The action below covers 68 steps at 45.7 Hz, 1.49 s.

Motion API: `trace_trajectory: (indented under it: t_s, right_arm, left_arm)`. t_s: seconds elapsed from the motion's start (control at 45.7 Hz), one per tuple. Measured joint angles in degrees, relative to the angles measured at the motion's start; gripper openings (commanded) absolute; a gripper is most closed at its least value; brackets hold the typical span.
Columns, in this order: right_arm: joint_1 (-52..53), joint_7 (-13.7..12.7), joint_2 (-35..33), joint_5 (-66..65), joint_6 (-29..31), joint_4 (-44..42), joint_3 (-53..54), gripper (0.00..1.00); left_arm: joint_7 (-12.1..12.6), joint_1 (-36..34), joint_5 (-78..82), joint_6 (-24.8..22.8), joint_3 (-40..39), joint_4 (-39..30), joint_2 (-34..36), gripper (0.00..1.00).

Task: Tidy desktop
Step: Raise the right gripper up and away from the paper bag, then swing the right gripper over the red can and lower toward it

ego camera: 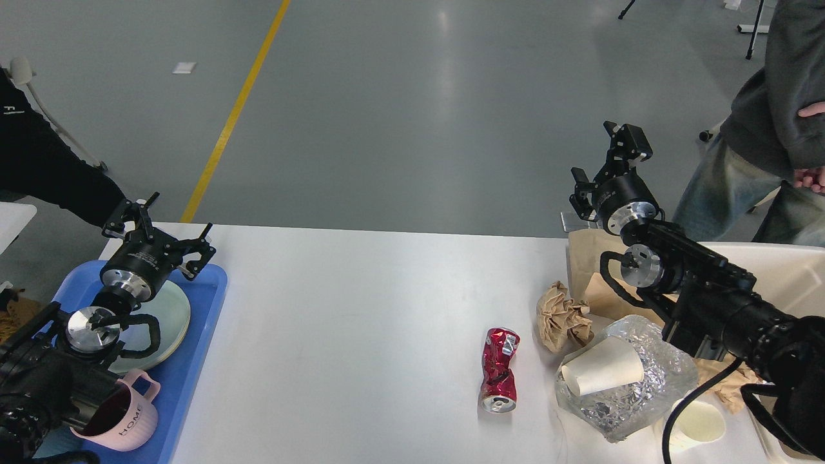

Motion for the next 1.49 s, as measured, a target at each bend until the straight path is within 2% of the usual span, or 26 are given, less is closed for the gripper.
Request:
trace_trajectory:
  t_s: [0.307, 0.504, 0.591, 0.767, 0.81, 0.876, 0.986, 1.205, 1.489]
  right_arm:
    - [8.2, -0.5, -1.2, -3.4, 3.3, 0.8, -24.9, 1.00]
    - [14.5, -1.5, -2.7, -3.4, 9.7, 1.7, -43.7, 1.00]
    - [17.4, -3.9, -2.6, -2.8, 11.8, 1.7, -51.0, 1.00]
    - [21.4, -14.8, -2.3, -2.4, 16.6, 1.7, -56.9, 1.00]
    - [22.2, -16.9, -2.3, -2.2, 17.2, 1.9, -57.2, 1.00]
    - [23.4, -18.4, -2.4, -2.1, 18.3, 3.0, -57.9, 1.00]
    - [26.4, -19.0, -2.8, -2.1, 21.7, 6.1, -61.4, 1.00]
    - [32.4, -19.0, -2.7, -2.2, 32.7, 9.7, -68.5, 1.00]
    - [39.4, -19.3, 0.6, -2.3, 35.3, 12.4, -72.5, 1.00]
  left_arm:
    - [0.0, 0.0, 0.0, 0.0, 0.0, 0.0, 0.0, 0.97]
    - [-0.1, 0.0, 0.0, 0.0, 0.0, 0.0, 0.0, 0.97]
    - [-0.1, 0.0, 0.0, 0.0, 0.0, 0.0, 0.0, 0.97]
    - [0.0, 0.0, 0.0, 0.0, 0.0, 0.0, 0.0, 0.97]
    - [0.0, 0.0, 0.0, 0.0, 0.0, 0.0, 0.0, 0.97]
    - [0.0, 0.0, 0.0, 0.0, 0.0, 0.0, 0.0, 0.97]
    - [0.0, 0.0, 0.0, 0.0, 0.0, 0.0, 0.0, 0.97]
    - [0.0, 0.0, 0.0, 0.0, 0.0, 0.0, 0.0, 0.97]
    - [0.0, 0.0, 0.0, 0.0, 0.0, 0.0, 0.0, 0.97]
